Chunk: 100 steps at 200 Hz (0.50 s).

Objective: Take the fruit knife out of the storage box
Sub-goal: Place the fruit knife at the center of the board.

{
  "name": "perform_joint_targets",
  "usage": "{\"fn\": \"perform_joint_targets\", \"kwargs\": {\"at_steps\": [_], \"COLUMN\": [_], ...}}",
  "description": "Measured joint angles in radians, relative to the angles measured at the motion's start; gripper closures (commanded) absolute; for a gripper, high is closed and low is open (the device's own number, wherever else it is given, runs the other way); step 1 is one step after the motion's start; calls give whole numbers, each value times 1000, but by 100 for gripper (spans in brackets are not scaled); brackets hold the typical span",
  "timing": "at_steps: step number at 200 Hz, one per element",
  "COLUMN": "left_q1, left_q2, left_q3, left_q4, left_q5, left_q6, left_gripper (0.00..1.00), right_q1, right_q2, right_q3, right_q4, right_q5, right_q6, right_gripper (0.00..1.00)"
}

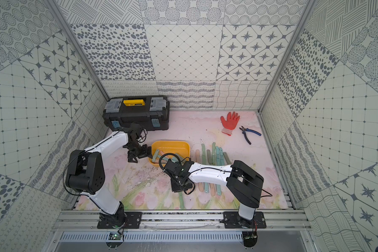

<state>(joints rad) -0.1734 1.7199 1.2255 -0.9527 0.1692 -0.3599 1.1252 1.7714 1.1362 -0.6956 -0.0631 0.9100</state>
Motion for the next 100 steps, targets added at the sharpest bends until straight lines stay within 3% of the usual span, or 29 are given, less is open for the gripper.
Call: {"fn": "perform_joint_targets", "kwargs": {"at_steps": [100], "left_q1": [0], "left_q2": [0], "left_q3": [0], "left_q4": [0], "left_q5": [0], "left_q6": [-4], "left_gripper": [9], "right_q1": [-79], "right_q2": [83], "right_q3": [45], "right_q4": [15], "right_q5": [3], "right_q6": [-28], "right_gripper": [87]}}
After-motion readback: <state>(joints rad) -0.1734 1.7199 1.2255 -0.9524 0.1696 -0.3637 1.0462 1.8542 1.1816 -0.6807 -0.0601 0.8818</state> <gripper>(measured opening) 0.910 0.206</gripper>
